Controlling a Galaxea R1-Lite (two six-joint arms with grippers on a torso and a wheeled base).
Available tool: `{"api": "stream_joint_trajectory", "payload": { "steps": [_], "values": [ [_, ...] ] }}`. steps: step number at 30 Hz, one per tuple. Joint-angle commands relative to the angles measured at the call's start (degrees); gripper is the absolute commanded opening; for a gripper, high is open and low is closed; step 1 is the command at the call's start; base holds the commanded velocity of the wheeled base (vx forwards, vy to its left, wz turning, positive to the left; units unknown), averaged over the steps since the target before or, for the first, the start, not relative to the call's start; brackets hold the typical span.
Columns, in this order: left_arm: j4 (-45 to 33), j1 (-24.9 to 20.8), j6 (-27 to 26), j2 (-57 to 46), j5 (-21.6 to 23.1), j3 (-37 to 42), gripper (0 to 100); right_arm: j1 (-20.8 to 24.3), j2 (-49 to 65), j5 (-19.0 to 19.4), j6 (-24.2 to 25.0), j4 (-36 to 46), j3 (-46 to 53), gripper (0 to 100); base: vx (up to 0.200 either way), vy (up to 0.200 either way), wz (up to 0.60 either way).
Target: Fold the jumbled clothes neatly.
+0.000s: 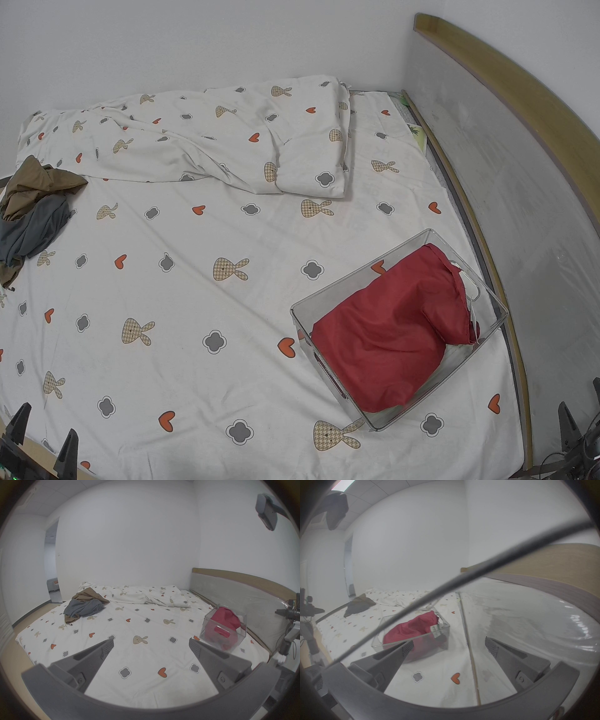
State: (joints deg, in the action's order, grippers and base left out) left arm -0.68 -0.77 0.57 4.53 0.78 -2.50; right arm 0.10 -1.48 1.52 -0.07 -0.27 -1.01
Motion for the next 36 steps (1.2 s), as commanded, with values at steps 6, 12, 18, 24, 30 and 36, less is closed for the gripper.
{"api": "stream_joint_trajectory", "payload": {
  "steps": [6,12,18,24,30,36],
  "values": [
    [0.51,0.86,-0.49,-4.53,0.63,2.41,100,0.08,1.12,-0.47,-0.37,0.18,1.01,100,0.000,0.000,0.00],
    [0.51,0.86,-0.49,-4.53,0.63,2.41,100,0.08,1.12,-0.47,-0.37,0.18,1.01,100,0.000,0.000,0.00],
    [0.51,0.86,-0.49,-4.53,0.63,2.41,100,0.08,1.12,-0.47,-0.37,0.18,1.01,100,0.000,0.000,0.00],
    [0.51,0.86,-0.49,-4.53,0.63,2.41,100,0.08,1.12,-0.47,-0.37,0.18,1.01,100,0.000,0.000,0.00],
    [0.51,0.86,-0.49,-4.53,0.63,2.41,100,0.08,1.12,-0.47,-0.28,0.18,1.01,100,0.000,0.000,0.00],
    [0.51,0.86,-0.49,-4.53,0.63,2.41,100,0.08,1.12,-0.47,-0.19,0.27,1.01,100,0.000,0.000,0.00]
  ]
}}
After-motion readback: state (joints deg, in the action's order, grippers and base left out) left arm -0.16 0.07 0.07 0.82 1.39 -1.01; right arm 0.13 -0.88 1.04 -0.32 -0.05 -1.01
